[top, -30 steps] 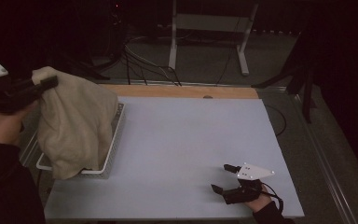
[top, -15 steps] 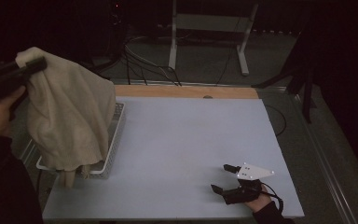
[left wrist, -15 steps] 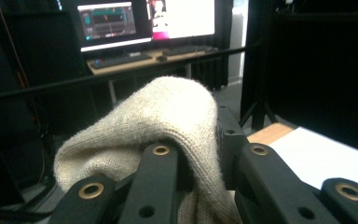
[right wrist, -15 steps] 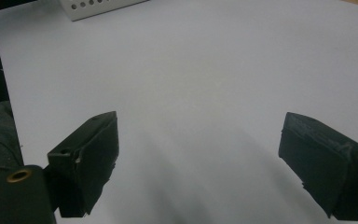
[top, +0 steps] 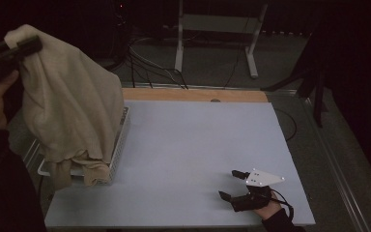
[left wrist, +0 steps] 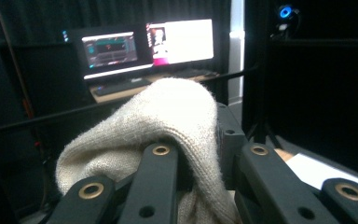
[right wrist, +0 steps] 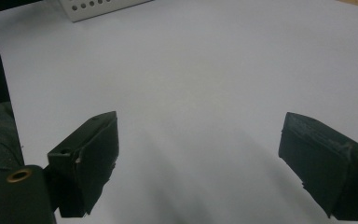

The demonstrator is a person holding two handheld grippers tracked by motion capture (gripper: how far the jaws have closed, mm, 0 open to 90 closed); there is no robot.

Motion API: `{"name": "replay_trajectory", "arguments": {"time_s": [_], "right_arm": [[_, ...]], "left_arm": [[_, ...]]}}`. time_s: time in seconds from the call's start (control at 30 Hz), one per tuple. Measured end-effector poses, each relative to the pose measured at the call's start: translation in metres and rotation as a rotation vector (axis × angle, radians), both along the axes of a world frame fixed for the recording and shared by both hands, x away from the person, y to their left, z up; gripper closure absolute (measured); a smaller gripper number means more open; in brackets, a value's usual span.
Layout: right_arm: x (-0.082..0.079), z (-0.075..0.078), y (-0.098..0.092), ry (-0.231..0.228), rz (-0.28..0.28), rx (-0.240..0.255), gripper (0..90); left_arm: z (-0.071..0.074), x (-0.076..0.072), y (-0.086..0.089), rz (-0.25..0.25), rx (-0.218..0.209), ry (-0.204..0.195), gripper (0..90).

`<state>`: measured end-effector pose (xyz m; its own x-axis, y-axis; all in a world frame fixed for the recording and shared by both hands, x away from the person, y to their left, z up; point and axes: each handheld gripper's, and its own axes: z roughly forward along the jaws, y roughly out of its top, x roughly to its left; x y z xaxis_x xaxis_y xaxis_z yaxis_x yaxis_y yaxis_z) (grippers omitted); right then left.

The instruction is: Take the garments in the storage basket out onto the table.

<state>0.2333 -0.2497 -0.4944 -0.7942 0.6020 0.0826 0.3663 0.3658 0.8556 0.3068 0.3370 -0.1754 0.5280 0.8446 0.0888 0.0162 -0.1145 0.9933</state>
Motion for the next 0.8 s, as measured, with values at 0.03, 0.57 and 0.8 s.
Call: {"name": "replay_trajectory", "arguments": {"time_s": [0.03, 0.57, 0.8], "right_arm": [[0.000, 0.000, 0.000, 0.000, 0.000, 0.000, 12.2], [0.000, 0.000, 0.000, 0.002, 0.000, -0.003, 12.2], [0.000, 0.000, -0.001, 0.002, 0.002, -0.003, 12.2]], "left_arm": [[0.000, 0.000, 0.000, 0.000, 0.000, 0.000, 82.8], [0.058, -0.005, -0.022, -0.027, -0.044, -0.110, 82.8], [0.073, -0.002, -0.047, -0.118, -0.106, -0.138, 82.8]]}}
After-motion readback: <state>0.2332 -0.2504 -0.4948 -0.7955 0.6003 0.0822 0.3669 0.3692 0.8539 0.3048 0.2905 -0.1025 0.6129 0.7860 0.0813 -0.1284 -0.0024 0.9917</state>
